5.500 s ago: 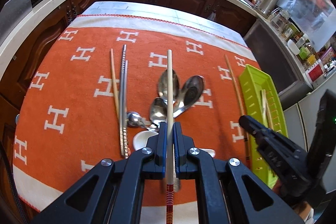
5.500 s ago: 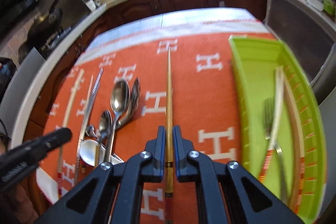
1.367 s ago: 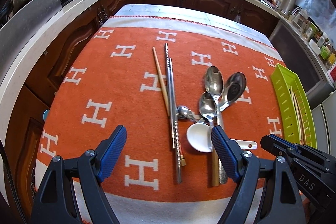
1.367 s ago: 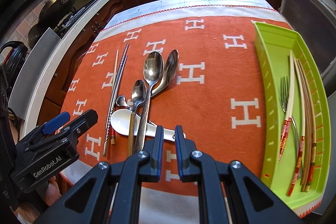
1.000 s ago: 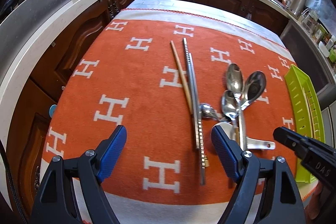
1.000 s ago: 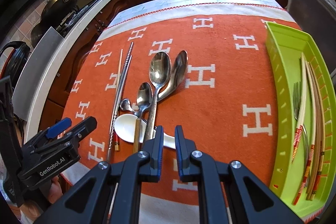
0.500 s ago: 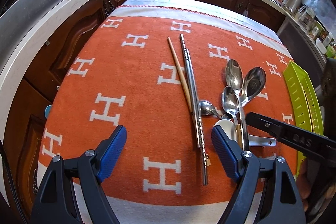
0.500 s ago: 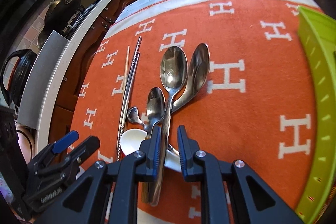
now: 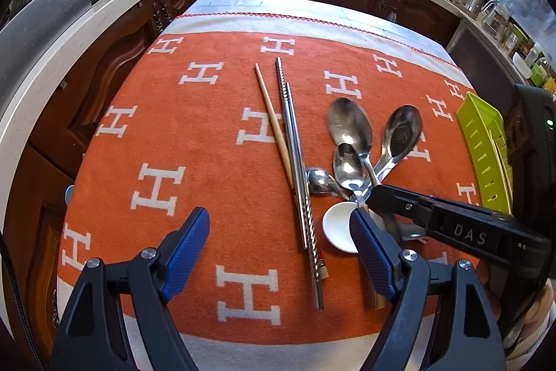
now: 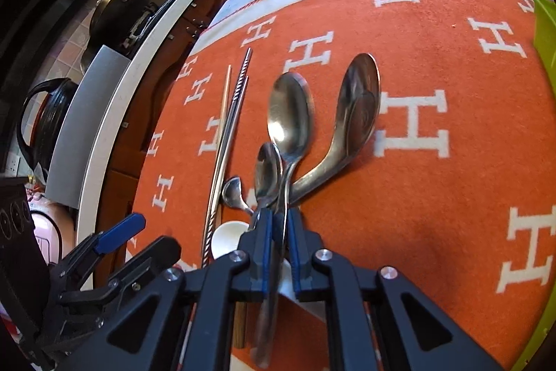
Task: Organize utensils
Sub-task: 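Grasp a silver spoon handle with the right tool while the left tool grasps another spoon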
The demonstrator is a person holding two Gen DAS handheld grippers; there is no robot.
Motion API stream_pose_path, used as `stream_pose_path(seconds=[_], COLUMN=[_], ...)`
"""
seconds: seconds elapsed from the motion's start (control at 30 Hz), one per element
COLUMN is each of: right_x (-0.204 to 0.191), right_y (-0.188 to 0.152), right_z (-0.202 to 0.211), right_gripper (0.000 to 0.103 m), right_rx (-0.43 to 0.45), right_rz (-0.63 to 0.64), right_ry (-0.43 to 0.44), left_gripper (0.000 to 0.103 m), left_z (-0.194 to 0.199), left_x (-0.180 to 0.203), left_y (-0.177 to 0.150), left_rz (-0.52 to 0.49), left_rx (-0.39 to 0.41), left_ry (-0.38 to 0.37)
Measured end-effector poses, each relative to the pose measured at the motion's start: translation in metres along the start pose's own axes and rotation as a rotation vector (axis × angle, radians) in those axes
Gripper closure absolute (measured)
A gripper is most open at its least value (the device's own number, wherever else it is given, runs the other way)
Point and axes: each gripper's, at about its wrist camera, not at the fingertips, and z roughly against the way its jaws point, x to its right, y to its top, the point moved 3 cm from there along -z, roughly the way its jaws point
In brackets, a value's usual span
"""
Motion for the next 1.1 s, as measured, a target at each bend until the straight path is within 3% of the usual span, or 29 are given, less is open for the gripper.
stream_pose_path(seconds=[0.2, 0.33, 0.57, 0.77, 0.93, 1.03, 1.1], right_x=[-0.017, -0.018, -0.016, -0.016, -0.006, 0.001, 0.005], right_y=[-0.005, -0.009, -0.007, -0.011, -0.010, -0.010, -0.010], right_z=[0.015, 0.013, 0.007, 0.014, 0.027, 0.036, 0.040], right_gripper=[0.101, 0.101, 0.098, 0.101, 0.101, 0.101, 0.101], right_rx=[0.065, 0.061, 0.011, 0.028, 0.061, 0.083, 0.090], right_rz=[0.149, 0.200, 0.203, 0.197, 0.142, 0.114, 0.102], right_ry=[-0.147, -0.180, -0.122, -0.137, -0.129, -0.129, -0.123], left_gripper=[0.022, 0.022, 0.022, 0.024, 0.029, 0.044, 0.047], left_z=[-0.001, -0.002, 0.001, 0.007, 0.000, -0.014, -0.025], left_x=[0.008, 0.013, 0.014, 0.019, 0.024, 0.027, 0.031], left_y=[0.000, -0.002, -0.003, -0.001, 0.015, 0.025, 0.030], left_rz=[-0.021, -0.031, -0.038, -0.062, -0.071, -0.077, -0.101], left_rx=[-0.007, -0.020, -0.023, -0.007, -0.025, -0.037, -0.025], left_ry=[-0.008, -0.027, -0.036, -0.048, -0.145, -0.215, -0.226])
